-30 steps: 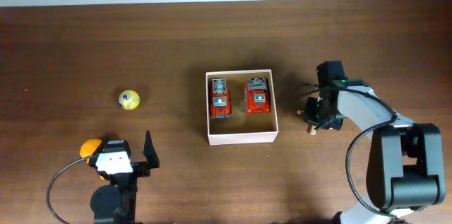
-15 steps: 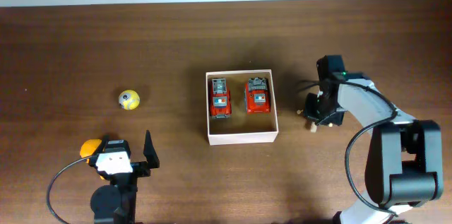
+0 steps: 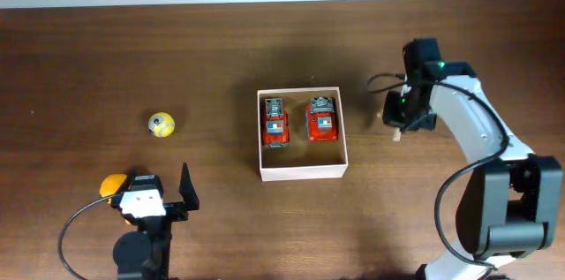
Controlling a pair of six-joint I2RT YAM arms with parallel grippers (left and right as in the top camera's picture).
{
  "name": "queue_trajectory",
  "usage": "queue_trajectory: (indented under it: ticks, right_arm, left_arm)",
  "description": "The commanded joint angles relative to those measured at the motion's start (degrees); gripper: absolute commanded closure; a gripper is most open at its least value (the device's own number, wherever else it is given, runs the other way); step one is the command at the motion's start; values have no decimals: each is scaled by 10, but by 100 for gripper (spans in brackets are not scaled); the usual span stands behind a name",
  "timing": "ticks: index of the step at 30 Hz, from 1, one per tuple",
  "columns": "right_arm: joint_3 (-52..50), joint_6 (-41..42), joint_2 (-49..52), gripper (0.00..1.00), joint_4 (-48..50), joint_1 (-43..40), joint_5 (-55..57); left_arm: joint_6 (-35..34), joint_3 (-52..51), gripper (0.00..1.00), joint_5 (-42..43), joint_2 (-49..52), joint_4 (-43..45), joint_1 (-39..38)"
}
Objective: Pack container
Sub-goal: 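Carry the paddle toy left over the pink box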
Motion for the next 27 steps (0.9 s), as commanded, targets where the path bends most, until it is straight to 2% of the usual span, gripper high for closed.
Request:
queue_trajectory:
  ticks: [1, 15, 27]
  right_arm:
    - [61, -31, 5, 93, -22, 5, -1]
    - [237, -49, 5, 92, -111, 89, -1]
    - [258, 4, 5, 92, -110, 215, -2]
  left_arm:
    - [11, -5, 1, 6, -3, 2, -2]
    - [11, -5, 1, 6, -3, 2, -2]
    - [11, -5, 1, 6, -3, 2, -2]
